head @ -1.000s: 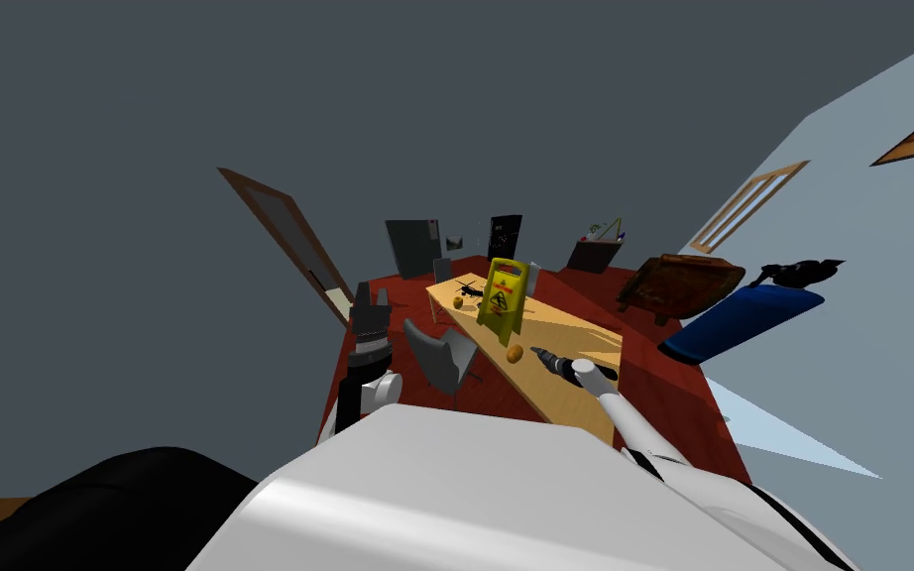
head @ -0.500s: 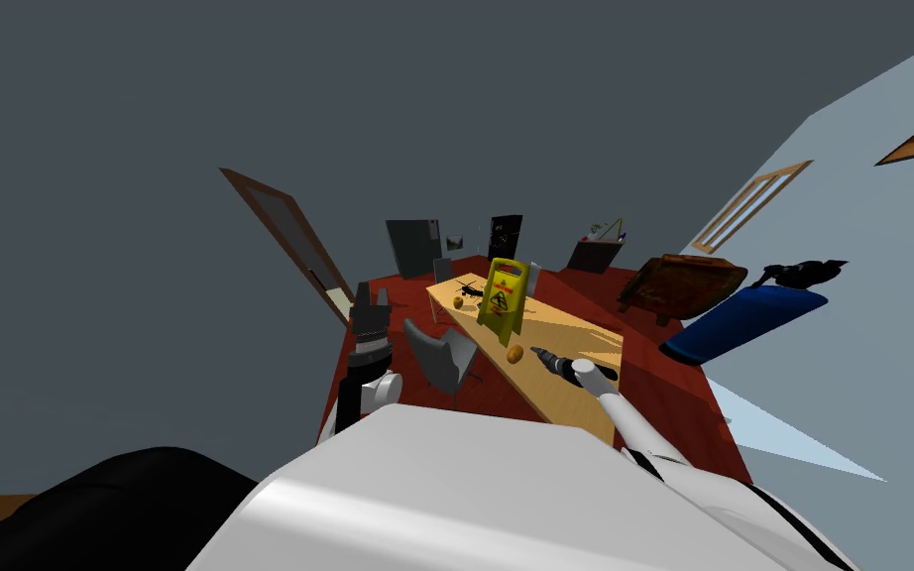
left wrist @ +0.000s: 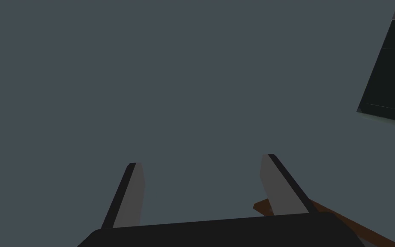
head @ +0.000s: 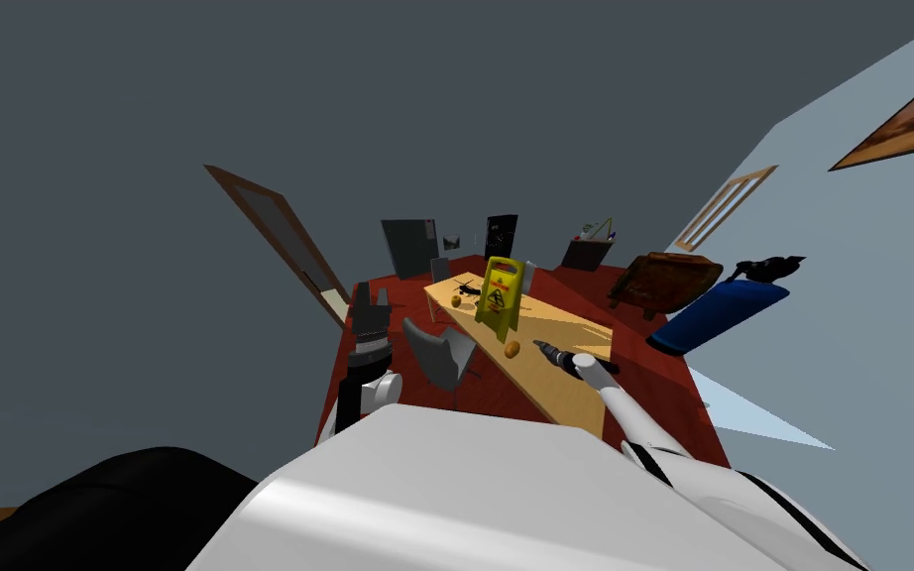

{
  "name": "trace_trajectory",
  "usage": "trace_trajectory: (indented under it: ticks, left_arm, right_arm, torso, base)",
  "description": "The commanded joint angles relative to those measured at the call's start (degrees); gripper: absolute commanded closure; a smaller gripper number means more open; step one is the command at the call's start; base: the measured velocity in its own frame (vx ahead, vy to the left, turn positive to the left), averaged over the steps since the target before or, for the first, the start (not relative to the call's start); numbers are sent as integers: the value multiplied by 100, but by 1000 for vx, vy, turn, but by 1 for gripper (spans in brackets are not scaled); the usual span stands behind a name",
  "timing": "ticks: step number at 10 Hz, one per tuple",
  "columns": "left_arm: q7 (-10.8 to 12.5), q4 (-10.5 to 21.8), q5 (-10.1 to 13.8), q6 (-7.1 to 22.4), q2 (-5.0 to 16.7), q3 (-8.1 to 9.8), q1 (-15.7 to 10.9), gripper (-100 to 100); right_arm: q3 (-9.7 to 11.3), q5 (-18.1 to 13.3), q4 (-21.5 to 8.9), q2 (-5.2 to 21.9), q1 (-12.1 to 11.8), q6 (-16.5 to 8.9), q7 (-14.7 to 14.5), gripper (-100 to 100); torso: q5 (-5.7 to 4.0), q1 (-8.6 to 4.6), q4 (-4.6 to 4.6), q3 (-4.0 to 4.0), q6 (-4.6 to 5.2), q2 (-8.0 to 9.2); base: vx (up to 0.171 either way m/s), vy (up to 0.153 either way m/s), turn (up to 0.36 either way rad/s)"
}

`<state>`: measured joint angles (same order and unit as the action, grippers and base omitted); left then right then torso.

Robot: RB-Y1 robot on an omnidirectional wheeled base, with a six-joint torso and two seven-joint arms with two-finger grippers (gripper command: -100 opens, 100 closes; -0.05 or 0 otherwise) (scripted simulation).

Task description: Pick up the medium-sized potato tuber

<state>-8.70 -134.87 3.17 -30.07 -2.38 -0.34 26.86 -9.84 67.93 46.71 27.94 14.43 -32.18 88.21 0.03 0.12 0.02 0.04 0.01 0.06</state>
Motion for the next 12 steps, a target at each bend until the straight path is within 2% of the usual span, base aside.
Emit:
trace_trajectory:
  ticks: [1, 6, 8, 10, 12]
  left_arm:
    - [0, 0, 0, 0, 0, 0, 0, 0]
    - [0, 0, 0, 0, 0, 0, 0, 0]
    - [0, 0, 0, 0, 0, 0, -1, 0]
    - [0, 0, 0, 0, 0, 0, 0, 0]
    - [0, 0, 0, 0, 0, 0, 1, 0]
  right_arm:
    - [32, -46, 155, 49, 2, 159, 87, -100]
    - [83, -56, 262, 79, 100, 643, 48, -100]
    - [44, -60, 189, -194, 51, 726, -106, -100]
    - [-47, -16, 153, -512, 18, 695, -261, -100]
    - [-101, 15, 130, -697, -7, 663, -342, -100]
  torso:
    - [0, 0, 0, 0, 0, 0]
    - [0, 3, 2, 7, 0, 12]
    - [-1, 1, 1, 5, -2, 10]
    - [-2, -1, -3, -7, -3, -12]
    - [-2, -5, -6, -16, -3, -28]
  base:
    - [-40, 6, -84]
    - [-62, 13, -54]
    - [-40, 2, 45]
    - [25, -7, 48]
    - [43, -11, 33]
